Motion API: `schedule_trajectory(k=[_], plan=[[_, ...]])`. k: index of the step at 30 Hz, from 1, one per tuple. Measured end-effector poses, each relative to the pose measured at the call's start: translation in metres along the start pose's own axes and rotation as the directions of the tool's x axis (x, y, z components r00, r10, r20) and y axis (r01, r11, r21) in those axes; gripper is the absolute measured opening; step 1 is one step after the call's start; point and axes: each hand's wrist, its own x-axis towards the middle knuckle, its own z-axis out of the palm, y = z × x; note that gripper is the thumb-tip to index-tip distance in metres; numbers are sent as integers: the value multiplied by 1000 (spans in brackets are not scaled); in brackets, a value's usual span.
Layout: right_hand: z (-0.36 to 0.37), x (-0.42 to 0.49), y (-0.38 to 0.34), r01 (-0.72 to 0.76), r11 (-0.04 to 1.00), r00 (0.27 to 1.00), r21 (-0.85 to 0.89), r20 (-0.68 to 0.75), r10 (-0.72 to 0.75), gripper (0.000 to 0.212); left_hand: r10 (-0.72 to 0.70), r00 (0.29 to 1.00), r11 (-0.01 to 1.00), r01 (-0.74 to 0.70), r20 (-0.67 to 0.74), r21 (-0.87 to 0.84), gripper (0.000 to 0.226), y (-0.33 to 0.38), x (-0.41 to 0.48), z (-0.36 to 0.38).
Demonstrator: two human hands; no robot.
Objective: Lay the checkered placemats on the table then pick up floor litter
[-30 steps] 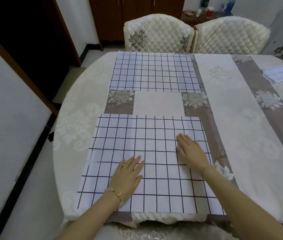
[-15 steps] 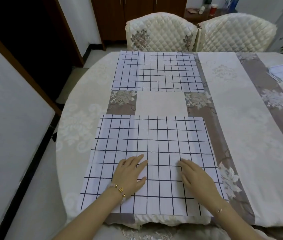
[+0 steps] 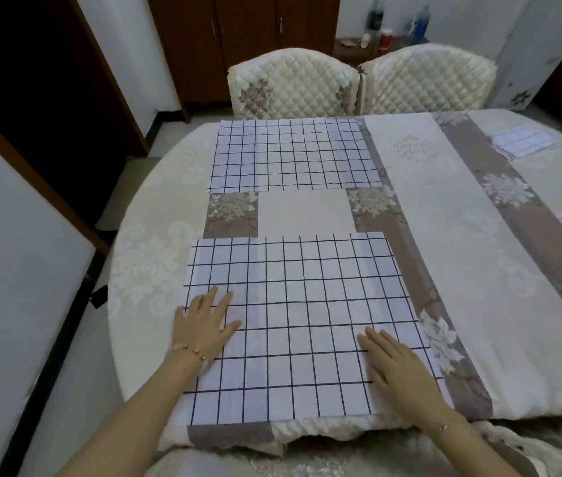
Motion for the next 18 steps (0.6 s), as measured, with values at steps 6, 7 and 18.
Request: schedule_trajectory(k=[6,7,18], plan=[[-25,-5,-7,-20,986,997,166,82,7,57,15,1000,1000,-15,-2,6,64,4,0,1],[-27,-4,-6,-29,984,995,177,97,11,57,20,1000,1000,-20,-4,3,64,4,0,2],[-83,-79,13,-315,767,924,559,-2,381,32,139,990,978,-142,-32,-156,41,51,-11,-36]])
